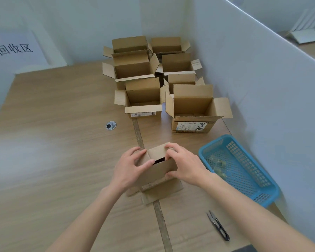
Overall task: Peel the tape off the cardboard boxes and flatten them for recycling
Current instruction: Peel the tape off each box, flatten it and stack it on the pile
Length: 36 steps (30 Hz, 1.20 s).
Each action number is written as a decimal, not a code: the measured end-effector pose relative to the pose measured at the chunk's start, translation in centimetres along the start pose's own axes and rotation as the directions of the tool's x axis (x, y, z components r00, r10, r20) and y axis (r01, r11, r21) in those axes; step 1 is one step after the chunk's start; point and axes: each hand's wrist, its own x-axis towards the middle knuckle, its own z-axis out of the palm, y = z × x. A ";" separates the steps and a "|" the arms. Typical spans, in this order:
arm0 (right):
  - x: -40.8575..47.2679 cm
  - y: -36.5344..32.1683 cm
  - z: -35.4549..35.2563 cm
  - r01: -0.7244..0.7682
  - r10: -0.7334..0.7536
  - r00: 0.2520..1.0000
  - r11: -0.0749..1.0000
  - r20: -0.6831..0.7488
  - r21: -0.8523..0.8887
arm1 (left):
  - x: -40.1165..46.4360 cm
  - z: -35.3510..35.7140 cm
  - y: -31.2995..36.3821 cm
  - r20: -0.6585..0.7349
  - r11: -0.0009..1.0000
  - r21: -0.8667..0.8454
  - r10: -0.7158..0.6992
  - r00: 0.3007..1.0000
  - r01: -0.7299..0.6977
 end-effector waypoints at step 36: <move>4.5 -4.6 -4.9 -0.218 0.431 0.899 0.584 -0.072 0.782 | -3.5 -6.7 -2.4 -0.317 0.929 0.028 0.359 0.878 -0.370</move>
